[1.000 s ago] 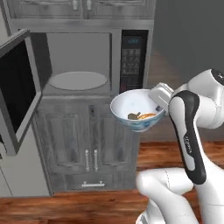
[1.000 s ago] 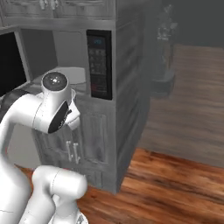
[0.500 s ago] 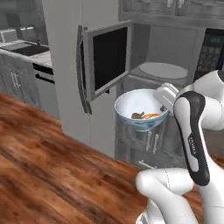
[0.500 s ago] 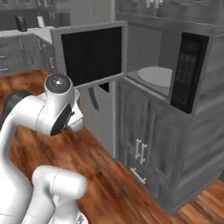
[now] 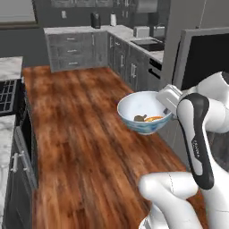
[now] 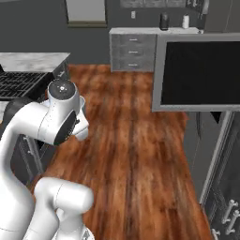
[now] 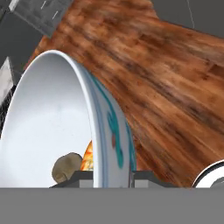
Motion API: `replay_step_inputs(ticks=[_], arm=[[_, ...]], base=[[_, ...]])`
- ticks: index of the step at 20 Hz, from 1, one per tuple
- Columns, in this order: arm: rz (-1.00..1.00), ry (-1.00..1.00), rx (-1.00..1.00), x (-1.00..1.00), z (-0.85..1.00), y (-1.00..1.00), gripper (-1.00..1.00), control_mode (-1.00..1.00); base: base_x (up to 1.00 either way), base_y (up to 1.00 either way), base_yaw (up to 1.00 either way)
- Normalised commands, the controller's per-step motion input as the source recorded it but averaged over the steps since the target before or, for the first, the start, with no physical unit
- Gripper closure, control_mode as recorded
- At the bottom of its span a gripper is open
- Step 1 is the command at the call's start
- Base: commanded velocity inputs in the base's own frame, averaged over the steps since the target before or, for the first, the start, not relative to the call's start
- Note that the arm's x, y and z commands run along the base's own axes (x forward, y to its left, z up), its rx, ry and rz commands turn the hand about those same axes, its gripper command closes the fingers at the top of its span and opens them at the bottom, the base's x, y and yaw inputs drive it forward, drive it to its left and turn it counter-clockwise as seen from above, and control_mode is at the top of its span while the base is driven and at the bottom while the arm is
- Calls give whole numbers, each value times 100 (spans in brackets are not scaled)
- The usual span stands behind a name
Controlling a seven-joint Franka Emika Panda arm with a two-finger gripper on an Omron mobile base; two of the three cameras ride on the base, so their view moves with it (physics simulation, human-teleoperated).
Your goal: The microwave is finished heating the shrimp and garlic. Take the bowl containing the food and place it on the dining counter.
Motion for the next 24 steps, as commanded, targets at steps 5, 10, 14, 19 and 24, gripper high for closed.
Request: replay_step_inputs(ticks=[5,10,14,19,24], arm=[[0,0,0,0,0,0,100,100],[0,0,0,0,0,0,100,100],[0,0,0,0,0,0,100,100],[0,0,0,0,0,0,100,100],[0,0,0,0,0,0,100,100]], base=[[30,2,88],[73,-1,80],[77,-9,75],[45,0,83],[70,-13,79]])
